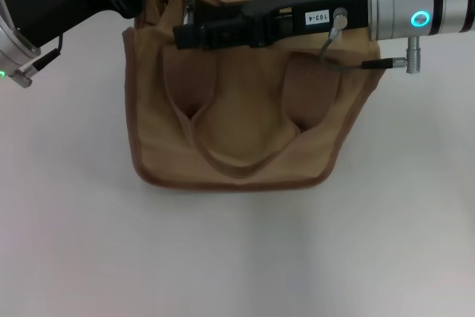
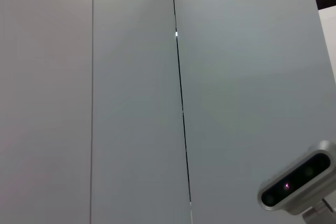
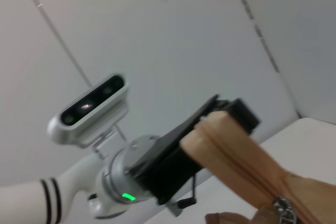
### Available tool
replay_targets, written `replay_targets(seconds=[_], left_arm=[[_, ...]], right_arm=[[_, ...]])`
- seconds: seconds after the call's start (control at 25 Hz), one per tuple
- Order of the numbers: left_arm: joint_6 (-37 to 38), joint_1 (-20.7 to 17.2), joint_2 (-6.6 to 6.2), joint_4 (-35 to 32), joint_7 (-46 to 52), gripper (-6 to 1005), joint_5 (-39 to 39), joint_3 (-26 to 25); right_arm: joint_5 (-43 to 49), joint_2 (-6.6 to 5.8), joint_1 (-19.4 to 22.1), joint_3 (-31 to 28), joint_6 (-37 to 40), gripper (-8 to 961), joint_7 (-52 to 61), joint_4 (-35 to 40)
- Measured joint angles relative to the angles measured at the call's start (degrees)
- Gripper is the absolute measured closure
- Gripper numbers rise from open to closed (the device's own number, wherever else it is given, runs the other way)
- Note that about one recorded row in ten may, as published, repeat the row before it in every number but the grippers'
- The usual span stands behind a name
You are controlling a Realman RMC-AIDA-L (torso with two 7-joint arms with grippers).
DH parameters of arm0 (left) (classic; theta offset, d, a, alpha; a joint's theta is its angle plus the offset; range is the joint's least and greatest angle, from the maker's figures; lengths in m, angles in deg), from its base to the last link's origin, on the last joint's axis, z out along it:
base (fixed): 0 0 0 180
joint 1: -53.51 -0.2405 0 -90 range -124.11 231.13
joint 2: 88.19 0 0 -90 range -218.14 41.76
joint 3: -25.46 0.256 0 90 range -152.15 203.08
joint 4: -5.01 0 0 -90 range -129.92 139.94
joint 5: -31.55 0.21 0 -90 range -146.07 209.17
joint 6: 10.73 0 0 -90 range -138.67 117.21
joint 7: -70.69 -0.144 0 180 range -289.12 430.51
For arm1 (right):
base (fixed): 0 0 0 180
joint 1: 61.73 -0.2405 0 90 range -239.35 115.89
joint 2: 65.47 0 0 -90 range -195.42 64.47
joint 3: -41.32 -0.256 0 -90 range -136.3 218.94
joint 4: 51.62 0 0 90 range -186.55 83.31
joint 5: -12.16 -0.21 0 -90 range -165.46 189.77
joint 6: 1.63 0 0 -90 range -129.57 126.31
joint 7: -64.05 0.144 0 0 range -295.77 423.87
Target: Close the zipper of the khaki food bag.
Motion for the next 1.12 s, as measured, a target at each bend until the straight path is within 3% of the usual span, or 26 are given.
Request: replay_targets(seconds=[0.96,1.12], left_arm=[[0.85,0.17,0.0,0.09,0.09,970,-0.01,0.09],[0.84,0.05,0.0,0.09,0.09,970,0.0,0.09]], right_arm=[[-2.24,-0.07,0.42,0.39,1.89,201,-0.03,-0.63],[-2.05,-0.3,2.06,-0.27,1.96,317,0.01,0.5]])
